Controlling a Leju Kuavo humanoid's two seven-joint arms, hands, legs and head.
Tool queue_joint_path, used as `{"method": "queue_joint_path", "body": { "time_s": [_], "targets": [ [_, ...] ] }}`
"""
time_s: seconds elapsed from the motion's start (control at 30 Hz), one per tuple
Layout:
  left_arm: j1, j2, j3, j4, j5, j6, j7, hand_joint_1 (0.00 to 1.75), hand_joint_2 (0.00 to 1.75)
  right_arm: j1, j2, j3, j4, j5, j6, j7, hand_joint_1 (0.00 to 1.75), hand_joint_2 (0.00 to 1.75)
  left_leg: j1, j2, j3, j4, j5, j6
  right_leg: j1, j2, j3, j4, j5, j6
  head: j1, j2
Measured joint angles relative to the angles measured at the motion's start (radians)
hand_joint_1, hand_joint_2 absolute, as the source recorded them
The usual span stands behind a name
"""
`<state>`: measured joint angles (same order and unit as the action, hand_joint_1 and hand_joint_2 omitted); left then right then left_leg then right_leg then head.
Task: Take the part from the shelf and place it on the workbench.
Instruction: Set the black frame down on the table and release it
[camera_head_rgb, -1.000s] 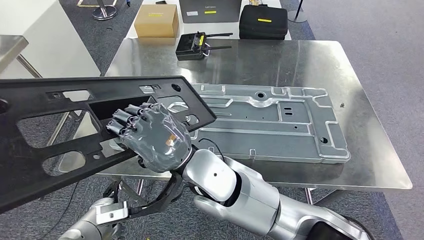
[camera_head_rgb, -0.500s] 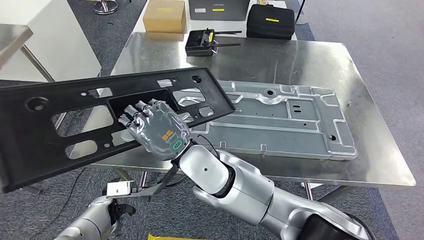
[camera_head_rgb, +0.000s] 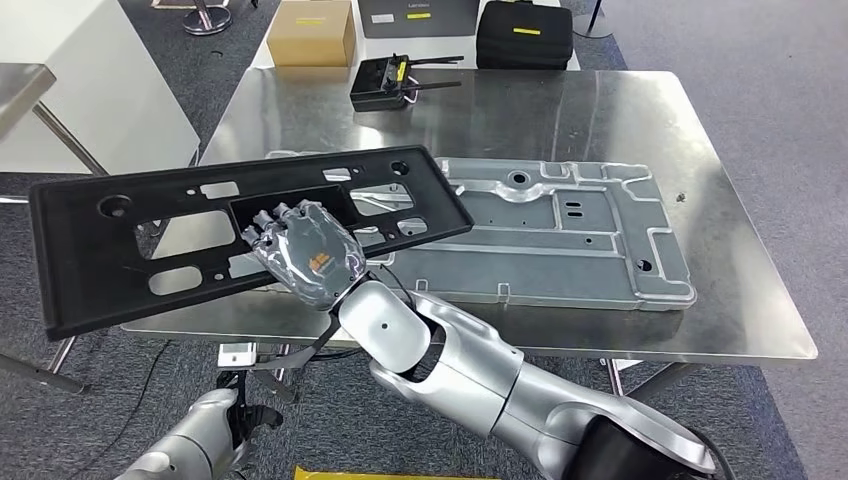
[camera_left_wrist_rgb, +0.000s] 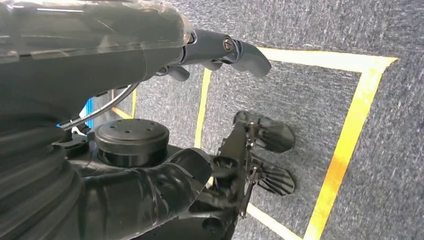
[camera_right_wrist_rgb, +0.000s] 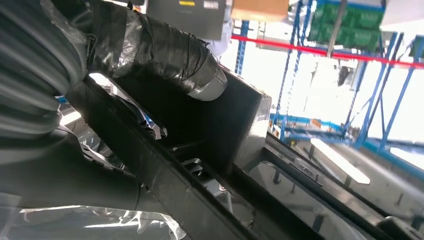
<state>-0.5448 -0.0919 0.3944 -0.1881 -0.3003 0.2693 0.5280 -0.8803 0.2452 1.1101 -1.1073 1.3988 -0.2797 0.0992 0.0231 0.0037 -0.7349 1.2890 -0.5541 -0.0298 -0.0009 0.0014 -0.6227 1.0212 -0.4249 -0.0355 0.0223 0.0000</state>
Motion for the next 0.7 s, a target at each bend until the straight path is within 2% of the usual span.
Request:
{"method": "queue_joint_path", "body": {
  "time_s": [0.03, 0.07, 0.1, 0.17, 0.2, 0.33, 0.4, 0.47, 0.5, 0.53, 0.57, 0.63, 0.7],
  "targets": [
    [0.0, 0.0, 0.0, 0.0, -0.003, 0.006, -0.002, 0.0, 1.75, 0.0, 0.003, 0.001, 0.015, 0.0, 0.001, 0.0, 1.75, 1.75, 0.001, 0.0, -0.002, -0.001, 0.016, -0.002, 0.0, 0.0, -0.001, 0.003, -0.001, 0.0, 0.0, 0.0],
    [0.0, 0.0, -0.001, 0.0, -0.006, 0.012, -0.004, 0.0, 1.75, -0.001, 0.007, 0.001, 0.03, -0.001, 0.001, 0.0, 1.75, 1.75, 0.003, 0.0, 0.015, -0.04, 0.047, -0.004, -0.001, 0.001, -0.002, 0.006, -0.003, 0.001, 0.0, 0.0],
    [-0.001, 0.0, -0.002, 0.0, -0.01, 0.017, -0.007, 0.0, 1.75, -0.003, 0.011, 0.002, 0.044, -0.002, 0.001, 0.0, 1.75, 1.75, 0.005, 0.0, 0.044, -0.106, 0.082, -0.005, -0.002, 0.002, -0.003, 0.011, -0.005, 0.004, 0.0, 0.0],
    [-0.004, -0.001, -0.003, 0.0, -0.014, 0.022, -0.011, 0.0, 1.75, -0.01, 0.017, 0.002, 0.062, -0.004, 0.001, 0.0, 1.75, 1.75, 0.004, -0.002, 0.094, -0.213, 0.12, -0.002, 0.001, 0.004, -0.01, 0.021, -0.01, 0.013, 0.0, 0.0],
    [-0.005, -0.002, -0.004, 0.0, -0.016, 0.023, -0.013, 0.0, 1.75, -0.013, 0.02, 0.002, 0.069, -0.005, 0.001, 0.001, 1.75, 1.75, 0.002, -0.004, 0.104, -0.239, 0.122, 0.002, 0.003, 0.005, -0.014, 0.026, -0.01, 0.018, 0.0, 0.0],
    [-0.005, -0.005, -0.005, 0.0, -0.015, 0.017, -0.012, 0.0, 1.75, -0.017, 0.025, 0.002, 0.098, -0.007, 0.004, 0.001, 1.75, 1.75, 0.002, -0.006, 0.102, -0.246, 0.124, 0.025, 0.003, 0.005, -0.025, 0.035, -0.015, 0.034, 0.0, 0.0],
    [-0.009, -0.006, -0.005, 0.0, -0.015, 0.012, -0.009, 0.0, 1.75, -0.02, 0.03, 0.002, 0.114, -0.008, 0.008, 0.001, 1.75, 1.75, 0.003, -0.006, 0.103, -0.25, 0.127, 0.037, 0.0, 0.003, -0.054, 0.102, -0.057, 0.043, 0.0, 0.0],
    [-0.01, -0.007, -0.005, 0.0, -0.014, 0.009, -0.007, 0.0, 1.75, -0.021, 0.034, 0.002, 0.133, -0.006, 0.01, 0.003, 1.75, 1.75, 0.001, -0.005, 0.101, -0.249, 0.128, 0.044, -0.002, 0.003, -0.113, 0.231, -0.116, 0.048, 0.0, 0.0],
    [-0.01, -0.008, -0.005, 0.0, -0.014, 0.009, -0.007, 0.0, 1.75, -0.021, 0.035, 0.002, 0.143, -0.002, 0.012, 0.007, 1.75, 1.75, 0.0, -0.005, 0.101, -0.249, 0.128, 0.045, -0.003, 0.003, -0.137, 0.283, -0.131, 0.049, 0.0, 0.0],
    [-0.01, -0.009, -0.005, 0.0, -0.014, 0.008, -0.007, 0.0, 1.75, -0.022, 0.037, 0.002, 0.155, 0.007, 0.013, 0.018, 1.75, 1.75, 0.0, -0.005, 0.101, -0.249, 0.128, 0.045, -0.003, 0.003, -0.148, 0.304, -0.129, 0.048, 0.0, 0.0],
    [-0.01, -0.01, -0.005, 0.0, -0.014, 0.007, -0.007, 0.0, 1.75, -0.023, 0.04, 0.003, 0.169, 0.02, 0.013, 0.034, 1.75, 1.75, -0.001, -0.006, 0.101, -0.249, 0.129, 0.046, -0.002, 0.003, -0.14, 0.285, -0.108, 0.044, 0.0, 0.0],
    [-0.01, -0.012, -0.005, 0.0, -0.018, 0.005, -0.007, 0.0, 1.75, -0.032, 0.048, 0.003, 0.2, 0.05, 0.01, 0.074, 1.75, 1.75, -0.002, -0.006, 0.102, -0.249, 0.129, 0.045, 0.001, 0.002, -0.081, 0.159, -0.044, 0.032, 0.0, 0.0],
    [-0.011, -0.014, -0.006, 0.0, -0.02, 0.0, -0.006, 0.0, 1.75, -0.049, 0.057, 0.003, 0.237, 0.074, 0.006, 0.105, 1.75, 1.75, -0.004, -0.006, 0.099, -0.249, 0.13, 0.039, 0.007, 0.001, -0.03, 0.052, -0.011, 0.021, 0.0, 0.0]
  ]
}}
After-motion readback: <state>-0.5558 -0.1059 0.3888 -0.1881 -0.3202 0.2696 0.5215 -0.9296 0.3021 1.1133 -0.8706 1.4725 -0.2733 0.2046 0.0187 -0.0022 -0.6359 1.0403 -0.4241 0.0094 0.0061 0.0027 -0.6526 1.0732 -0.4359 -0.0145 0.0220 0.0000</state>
